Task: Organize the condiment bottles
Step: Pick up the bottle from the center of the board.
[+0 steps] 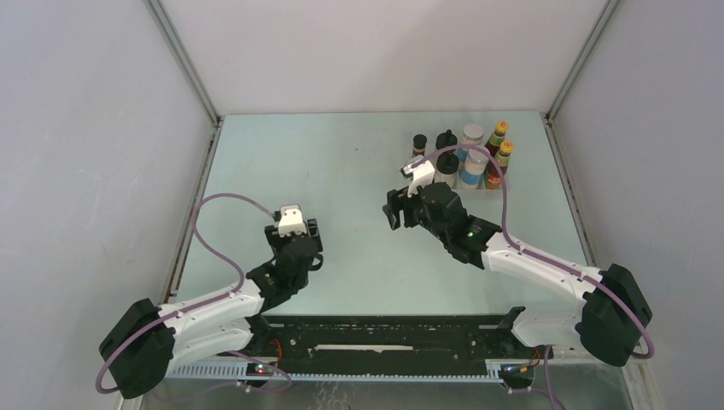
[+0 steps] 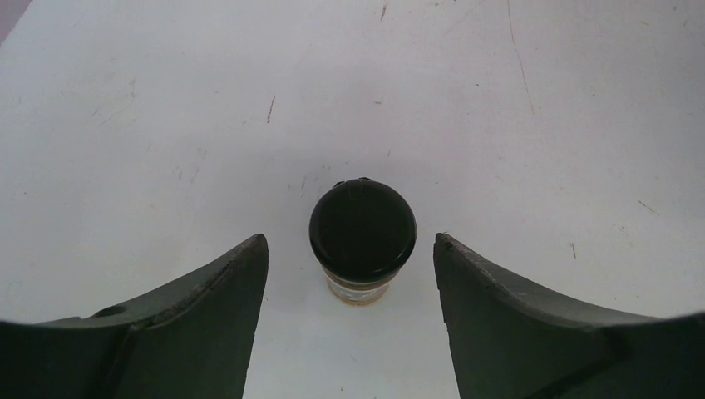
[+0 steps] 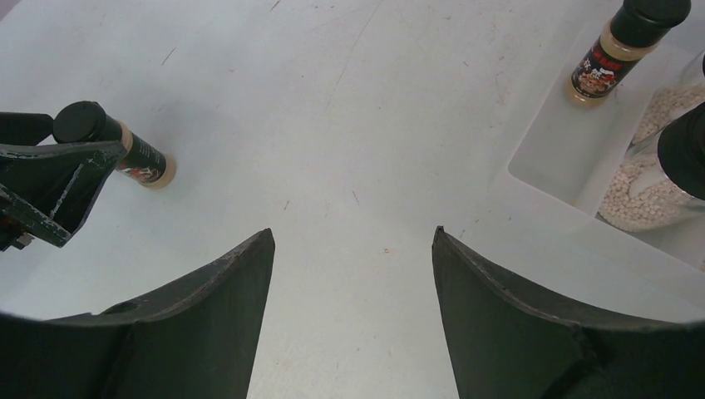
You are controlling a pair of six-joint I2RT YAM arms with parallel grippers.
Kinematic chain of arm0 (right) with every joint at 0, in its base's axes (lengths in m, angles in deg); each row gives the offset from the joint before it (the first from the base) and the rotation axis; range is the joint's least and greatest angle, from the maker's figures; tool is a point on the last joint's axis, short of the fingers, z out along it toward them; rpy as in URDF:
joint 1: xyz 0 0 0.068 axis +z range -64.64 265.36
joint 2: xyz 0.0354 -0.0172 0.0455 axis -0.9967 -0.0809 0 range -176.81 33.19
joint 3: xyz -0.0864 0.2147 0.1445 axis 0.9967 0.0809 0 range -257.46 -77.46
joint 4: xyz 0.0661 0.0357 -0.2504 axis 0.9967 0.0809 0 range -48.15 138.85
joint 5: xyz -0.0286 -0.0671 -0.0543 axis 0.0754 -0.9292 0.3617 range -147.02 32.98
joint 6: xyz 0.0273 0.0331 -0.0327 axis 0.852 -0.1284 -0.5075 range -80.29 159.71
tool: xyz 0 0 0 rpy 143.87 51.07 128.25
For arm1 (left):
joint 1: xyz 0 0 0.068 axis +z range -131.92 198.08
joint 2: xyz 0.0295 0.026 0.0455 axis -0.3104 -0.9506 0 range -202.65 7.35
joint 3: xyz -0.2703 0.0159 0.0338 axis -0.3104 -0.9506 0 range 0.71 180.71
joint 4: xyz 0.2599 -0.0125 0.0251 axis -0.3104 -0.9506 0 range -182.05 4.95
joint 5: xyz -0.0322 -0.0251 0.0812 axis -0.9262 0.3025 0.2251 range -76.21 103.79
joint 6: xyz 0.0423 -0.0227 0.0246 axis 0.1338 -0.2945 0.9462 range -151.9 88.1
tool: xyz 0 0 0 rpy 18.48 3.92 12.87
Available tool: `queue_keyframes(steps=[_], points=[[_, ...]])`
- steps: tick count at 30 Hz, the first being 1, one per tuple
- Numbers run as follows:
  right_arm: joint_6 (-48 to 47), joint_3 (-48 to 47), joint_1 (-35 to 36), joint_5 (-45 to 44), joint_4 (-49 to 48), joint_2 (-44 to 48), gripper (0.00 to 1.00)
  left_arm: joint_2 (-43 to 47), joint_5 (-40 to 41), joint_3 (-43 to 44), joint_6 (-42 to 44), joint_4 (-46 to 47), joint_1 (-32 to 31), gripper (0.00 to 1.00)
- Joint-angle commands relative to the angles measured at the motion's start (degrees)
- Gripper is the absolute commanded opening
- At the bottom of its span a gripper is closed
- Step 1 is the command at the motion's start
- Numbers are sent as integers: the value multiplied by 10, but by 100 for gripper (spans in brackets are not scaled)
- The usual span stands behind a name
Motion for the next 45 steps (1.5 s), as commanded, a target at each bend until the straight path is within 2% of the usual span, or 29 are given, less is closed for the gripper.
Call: queue_keyframes(steps=[1,5,10,13,18,28,30,34,45], points=[[3,-11,4,-7,-12,-2,78,-11,29,17,14,41,-5,77],[4,-11,4,-9,-9,-2,78,-22,28,17,20,53,-4,74],[6,-5,4,-12,-12,3,78,-31,25,15,28,69,-5,66],[6,-4,4,-12,-10,5,78,-34,23,17,31,71,-4,60],[7,-2,4,-14,-10,6,78,-36,22,17,35,77,-5,41],[6,-2,4,-17,-7,7,78,-35,22,19,39,78,-4,27],[5,-3,4,-18,-7,8,78,-31,21,18,39,78,-5,21],[4,-2,4,-21,-6,9,78,-21,18,20,40,70,-6,2],[1,-2,-5,-40,0,30,78,32,-19,79,61,8,-6,0]])
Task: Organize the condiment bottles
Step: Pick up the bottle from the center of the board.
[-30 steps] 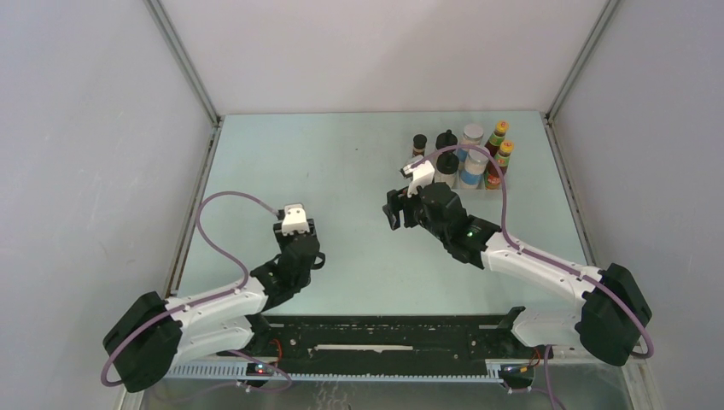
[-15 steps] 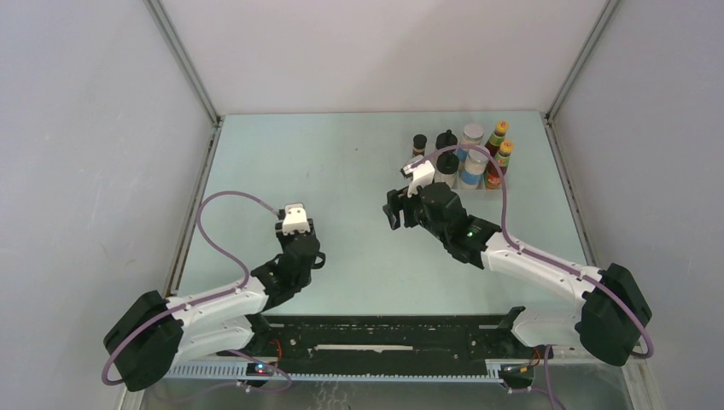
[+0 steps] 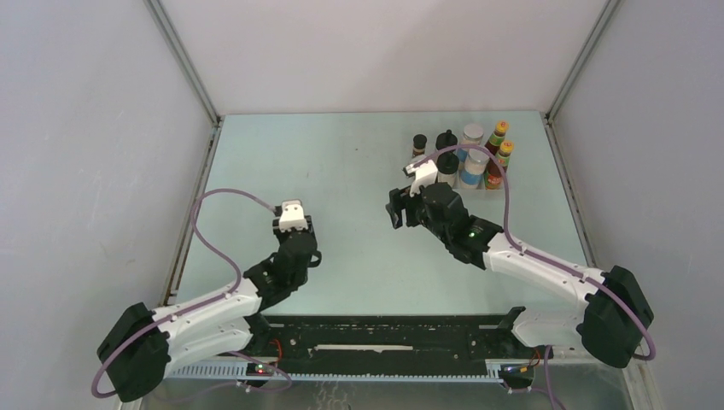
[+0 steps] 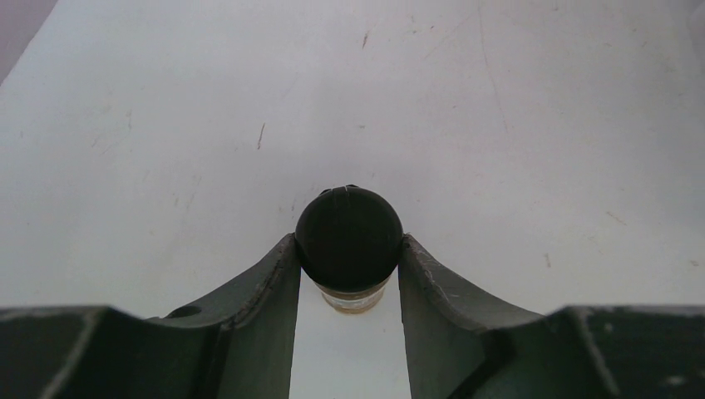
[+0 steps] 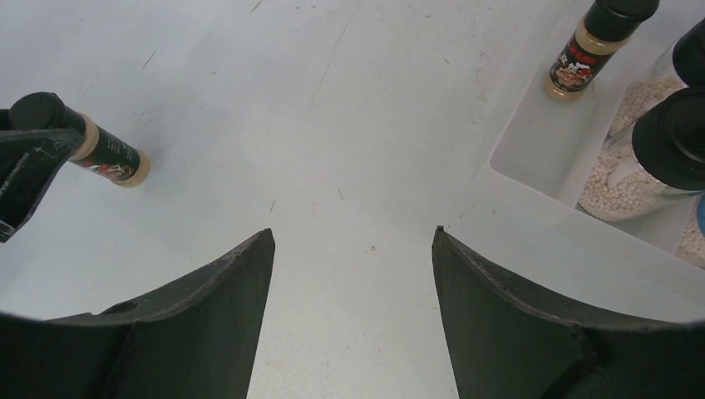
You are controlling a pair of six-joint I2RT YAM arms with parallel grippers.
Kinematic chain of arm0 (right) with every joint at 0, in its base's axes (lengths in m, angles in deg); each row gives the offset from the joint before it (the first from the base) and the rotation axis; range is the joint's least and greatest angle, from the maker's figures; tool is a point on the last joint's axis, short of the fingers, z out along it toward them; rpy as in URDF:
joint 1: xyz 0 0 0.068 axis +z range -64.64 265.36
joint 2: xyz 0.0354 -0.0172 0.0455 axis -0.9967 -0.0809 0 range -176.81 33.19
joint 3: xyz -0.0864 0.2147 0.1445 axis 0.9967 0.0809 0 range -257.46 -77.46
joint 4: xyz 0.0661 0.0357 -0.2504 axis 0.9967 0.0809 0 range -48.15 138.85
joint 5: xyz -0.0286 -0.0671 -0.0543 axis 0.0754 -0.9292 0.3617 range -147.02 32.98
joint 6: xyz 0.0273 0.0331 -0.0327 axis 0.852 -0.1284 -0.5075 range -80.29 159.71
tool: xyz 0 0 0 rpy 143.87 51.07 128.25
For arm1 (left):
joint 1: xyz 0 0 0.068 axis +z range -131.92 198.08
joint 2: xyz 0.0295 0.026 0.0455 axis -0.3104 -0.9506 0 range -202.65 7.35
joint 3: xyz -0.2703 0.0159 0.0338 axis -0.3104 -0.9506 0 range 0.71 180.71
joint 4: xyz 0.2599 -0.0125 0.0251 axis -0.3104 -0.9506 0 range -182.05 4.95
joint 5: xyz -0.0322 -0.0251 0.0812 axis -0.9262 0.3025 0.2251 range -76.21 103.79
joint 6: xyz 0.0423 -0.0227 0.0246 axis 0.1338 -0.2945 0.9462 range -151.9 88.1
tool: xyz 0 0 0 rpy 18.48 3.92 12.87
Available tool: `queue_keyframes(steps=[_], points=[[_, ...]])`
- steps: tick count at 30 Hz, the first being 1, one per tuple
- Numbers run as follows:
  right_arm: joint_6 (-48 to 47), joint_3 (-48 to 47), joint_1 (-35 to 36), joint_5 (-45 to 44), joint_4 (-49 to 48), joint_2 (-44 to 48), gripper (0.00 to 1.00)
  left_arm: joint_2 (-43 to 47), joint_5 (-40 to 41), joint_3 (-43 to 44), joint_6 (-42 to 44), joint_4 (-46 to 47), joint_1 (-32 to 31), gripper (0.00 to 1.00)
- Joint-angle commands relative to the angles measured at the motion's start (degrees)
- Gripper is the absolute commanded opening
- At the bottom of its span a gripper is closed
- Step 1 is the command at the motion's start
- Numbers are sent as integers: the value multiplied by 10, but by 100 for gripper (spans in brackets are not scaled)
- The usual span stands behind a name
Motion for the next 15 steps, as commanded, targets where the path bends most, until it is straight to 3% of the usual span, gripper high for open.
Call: queue_keyframes(steps=[1,15], points=[[1,-3,-7,-21,-6,31,78,25,-21,78,29,-13,-6,0],[10,9,-56,-36,9,82,78,-33,-119,187,86,-1,-8,0]])
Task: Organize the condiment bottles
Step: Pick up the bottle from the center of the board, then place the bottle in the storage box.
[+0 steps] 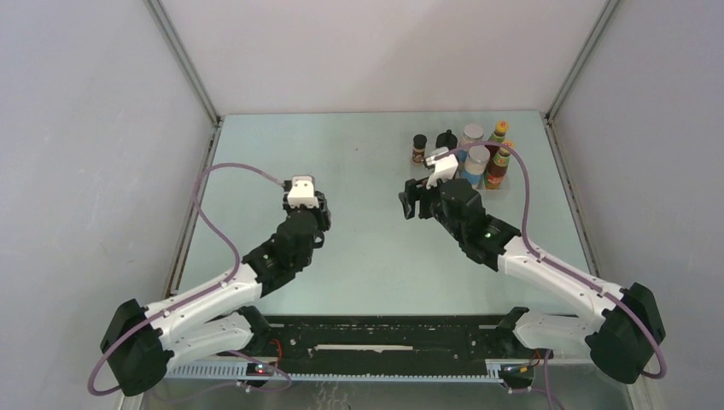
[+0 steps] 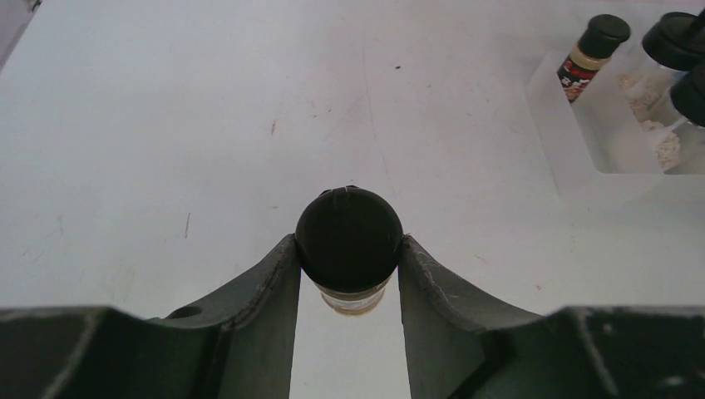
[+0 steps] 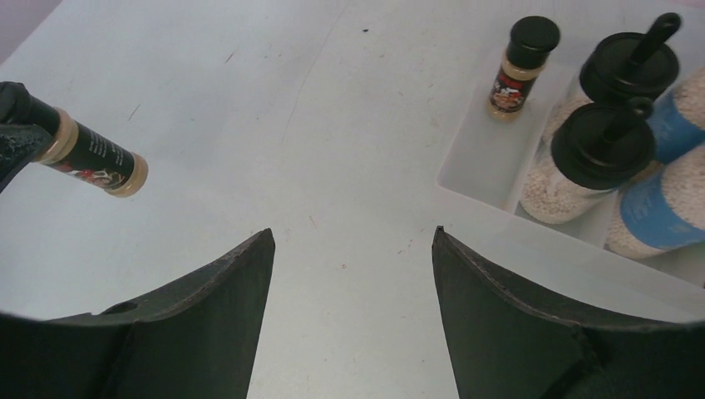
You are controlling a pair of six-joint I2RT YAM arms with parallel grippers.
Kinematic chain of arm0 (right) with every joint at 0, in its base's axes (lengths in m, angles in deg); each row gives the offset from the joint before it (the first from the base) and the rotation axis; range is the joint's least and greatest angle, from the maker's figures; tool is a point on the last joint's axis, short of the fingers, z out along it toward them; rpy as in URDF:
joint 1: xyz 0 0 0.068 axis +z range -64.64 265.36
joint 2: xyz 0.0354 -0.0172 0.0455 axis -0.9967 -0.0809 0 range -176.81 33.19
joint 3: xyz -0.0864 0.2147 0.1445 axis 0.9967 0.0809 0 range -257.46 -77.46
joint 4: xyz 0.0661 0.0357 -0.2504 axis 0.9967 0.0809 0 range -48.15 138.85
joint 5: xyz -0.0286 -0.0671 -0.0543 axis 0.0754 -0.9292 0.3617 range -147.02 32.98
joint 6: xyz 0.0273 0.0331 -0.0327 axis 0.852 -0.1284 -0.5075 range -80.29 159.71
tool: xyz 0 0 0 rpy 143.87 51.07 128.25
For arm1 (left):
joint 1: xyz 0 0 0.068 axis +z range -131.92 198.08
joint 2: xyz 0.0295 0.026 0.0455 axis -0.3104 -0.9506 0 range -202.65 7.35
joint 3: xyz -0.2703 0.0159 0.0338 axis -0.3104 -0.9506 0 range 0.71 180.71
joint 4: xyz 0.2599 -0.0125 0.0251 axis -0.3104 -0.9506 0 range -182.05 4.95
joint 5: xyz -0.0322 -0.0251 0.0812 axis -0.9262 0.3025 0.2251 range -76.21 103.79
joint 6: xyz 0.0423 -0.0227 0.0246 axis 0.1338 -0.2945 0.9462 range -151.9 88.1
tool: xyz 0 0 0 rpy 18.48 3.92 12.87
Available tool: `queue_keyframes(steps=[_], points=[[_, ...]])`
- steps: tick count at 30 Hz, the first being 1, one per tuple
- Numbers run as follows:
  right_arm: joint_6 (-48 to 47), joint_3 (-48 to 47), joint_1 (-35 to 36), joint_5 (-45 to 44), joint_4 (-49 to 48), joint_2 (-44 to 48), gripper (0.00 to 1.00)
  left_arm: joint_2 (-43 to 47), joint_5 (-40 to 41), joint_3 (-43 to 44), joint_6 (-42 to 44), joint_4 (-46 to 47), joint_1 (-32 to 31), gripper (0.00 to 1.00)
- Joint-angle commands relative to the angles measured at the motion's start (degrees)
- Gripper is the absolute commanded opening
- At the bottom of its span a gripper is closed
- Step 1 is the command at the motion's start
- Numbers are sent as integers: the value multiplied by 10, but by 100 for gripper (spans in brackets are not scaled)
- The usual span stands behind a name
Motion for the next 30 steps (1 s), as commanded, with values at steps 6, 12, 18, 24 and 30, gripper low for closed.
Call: queue_keyframes(steps=[6,12,18,24,30], points=[[20,16,-59,-27,5,55,78,-88,-105,106,72,47,-7,0],[25,29,-114,-22,5,84,78,-147,-192,152,105,72,-8,0],[39,44,-152,-31,5,106,78,-203,-275,203,123,80,-8,0],[44,60,-173,-52,5,119,78,-262,-336,253,140,90,-8,0],[44,70,-185,-71,24,133,78,-319,-393,304,159,105,-8,0]])
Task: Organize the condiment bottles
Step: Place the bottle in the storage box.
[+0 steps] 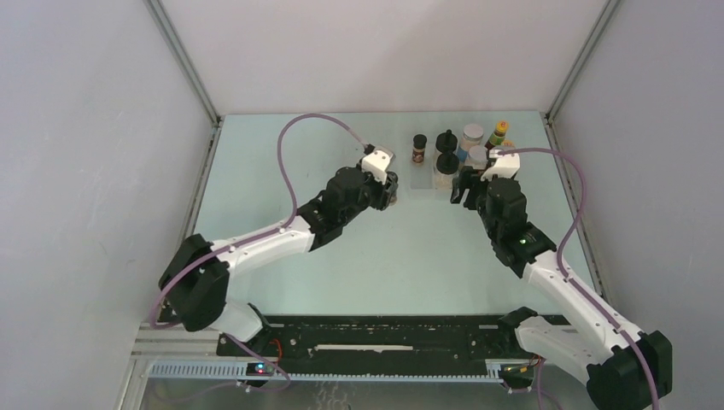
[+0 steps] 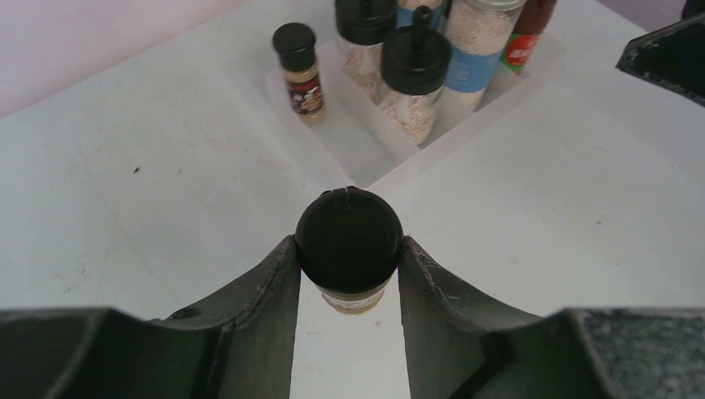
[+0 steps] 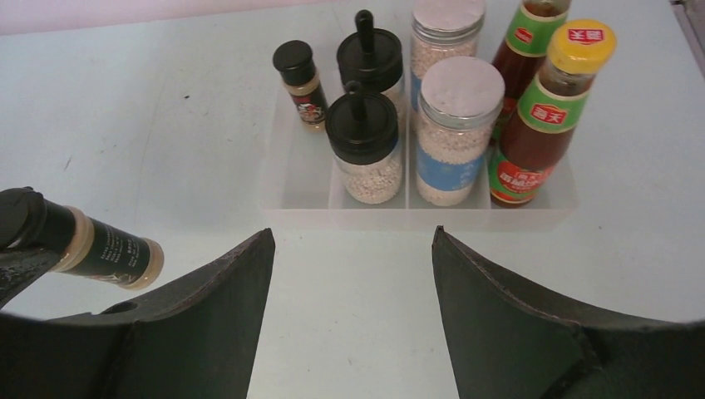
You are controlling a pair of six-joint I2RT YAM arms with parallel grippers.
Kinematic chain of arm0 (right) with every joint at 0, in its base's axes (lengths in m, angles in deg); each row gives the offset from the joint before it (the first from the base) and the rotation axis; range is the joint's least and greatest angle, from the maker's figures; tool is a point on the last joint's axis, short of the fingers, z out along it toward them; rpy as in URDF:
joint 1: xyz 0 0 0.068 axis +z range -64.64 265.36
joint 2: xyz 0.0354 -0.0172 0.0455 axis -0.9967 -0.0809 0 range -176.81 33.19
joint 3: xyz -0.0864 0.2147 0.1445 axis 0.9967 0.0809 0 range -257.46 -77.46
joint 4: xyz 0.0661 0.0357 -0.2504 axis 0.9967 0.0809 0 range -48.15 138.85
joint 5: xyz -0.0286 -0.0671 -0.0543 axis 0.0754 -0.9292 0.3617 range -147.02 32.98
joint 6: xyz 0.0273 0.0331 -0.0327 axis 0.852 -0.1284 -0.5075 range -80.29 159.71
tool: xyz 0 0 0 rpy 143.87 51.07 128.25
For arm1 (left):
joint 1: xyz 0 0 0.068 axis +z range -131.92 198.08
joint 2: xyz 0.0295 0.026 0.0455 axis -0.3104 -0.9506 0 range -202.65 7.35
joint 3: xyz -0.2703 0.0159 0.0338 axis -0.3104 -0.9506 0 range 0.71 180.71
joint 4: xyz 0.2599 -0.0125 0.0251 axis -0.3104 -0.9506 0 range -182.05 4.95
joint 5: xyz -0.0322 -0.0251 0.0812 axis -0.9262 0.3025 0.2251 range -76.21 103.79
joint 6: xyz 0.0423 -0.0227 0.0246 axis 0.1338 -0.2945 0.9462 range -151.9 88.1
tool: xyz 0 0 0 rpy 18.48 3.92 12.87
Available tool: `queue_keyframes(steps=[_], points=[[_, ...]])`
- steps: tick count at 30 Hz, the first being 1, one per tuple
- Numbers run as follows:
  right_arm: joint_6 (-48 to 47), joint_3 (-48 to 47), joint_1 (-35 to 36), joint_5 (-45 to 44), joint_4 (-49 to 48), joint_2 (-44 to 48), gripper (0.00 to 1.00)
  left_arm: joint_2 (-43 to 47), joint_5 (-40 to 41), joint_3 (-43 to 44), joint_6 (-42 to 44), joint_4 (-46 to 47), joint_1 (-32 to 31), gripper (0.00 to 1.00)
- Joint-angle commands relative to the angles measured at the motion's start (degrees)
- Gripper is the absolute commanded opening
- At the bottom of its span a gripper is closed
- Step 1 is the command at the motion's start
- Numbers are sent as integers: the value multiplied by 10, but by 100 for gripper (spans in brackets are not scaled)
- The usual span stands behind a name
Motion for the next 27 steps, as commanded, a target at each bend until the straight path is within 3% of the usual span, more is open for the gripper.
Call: queue_keyframes(steps=[1,9,17,27], points=[[11,6,-10,-32,5,22,78,-31,-68,69,28,47,-3,0],[22,12,-17,-78,26,49,76,-99,-124,140,47,55,-3,0],[33,24,-17,-117,21,64,70,-167,-115,203,33,55,0,0],[36,14,-14,-131,32,67,69,-237,-115,268,2,69,17,0]])
